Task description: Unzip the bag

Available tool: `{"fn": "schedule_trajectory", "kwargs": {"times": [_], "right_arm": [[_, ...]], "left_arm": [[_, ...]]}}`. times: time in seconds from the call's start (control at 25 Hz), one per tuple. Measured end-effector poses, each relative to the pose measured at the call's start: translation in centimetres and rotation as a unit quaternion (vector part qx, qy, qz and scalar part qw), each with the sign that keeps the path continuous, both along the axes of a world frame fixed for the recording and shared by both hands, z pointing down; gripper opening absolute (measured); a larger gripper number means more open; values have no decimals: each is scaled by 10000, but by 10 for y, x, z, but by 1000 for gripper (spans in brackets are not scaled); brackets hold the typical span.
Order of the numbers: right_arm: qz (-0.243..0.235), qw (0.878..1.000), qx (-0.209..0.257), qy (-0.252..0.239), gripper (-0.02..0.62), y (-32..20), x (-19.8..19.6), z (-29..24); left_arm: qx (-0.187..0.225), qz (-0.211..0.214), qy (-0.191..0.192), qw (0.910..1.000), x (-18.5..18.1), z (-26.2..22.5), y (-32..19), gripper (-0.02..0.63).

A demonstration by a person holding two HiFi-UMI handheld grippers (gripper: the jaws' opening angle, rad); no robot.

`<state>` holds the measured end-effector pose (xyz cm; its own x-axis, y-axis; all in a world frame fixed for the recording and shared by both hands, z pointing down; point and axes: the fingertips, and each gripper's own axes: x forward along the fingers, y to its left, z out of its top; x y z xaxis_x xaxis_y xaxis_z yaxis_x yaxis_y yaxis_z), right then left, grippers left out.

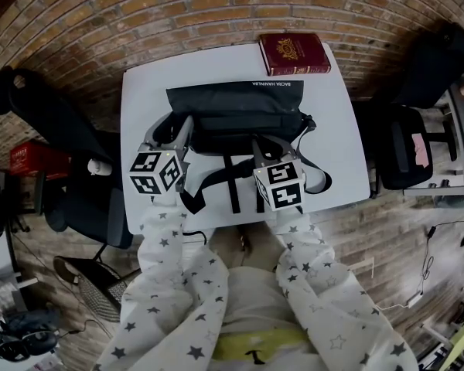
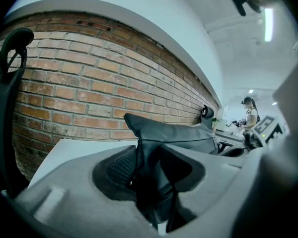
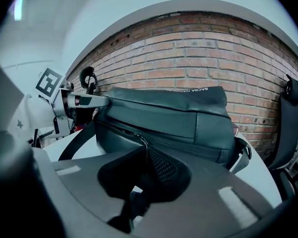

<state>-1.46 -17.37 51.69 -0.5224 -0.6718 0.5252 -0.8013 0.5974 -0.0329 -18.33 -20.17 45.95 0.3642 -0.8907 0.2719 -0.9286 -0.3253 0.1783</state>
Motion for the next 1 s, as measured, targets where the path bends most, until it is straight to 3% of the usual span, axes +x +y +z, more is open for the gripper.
{"fn": "schedule_trajectory", "kwargs": {"times": [0.72, 1.0], "right_arm": [[821, 9966, 32, -20, 26, -4, 66, -5], [883, 9960, 97, 12, 25, -3, 74, -8]], "left_arm": [[87, -289, 25, 9995, -3, -2, 1, 152], [115, -341, 21, 9994, -4, -2, 2, 152]]}}
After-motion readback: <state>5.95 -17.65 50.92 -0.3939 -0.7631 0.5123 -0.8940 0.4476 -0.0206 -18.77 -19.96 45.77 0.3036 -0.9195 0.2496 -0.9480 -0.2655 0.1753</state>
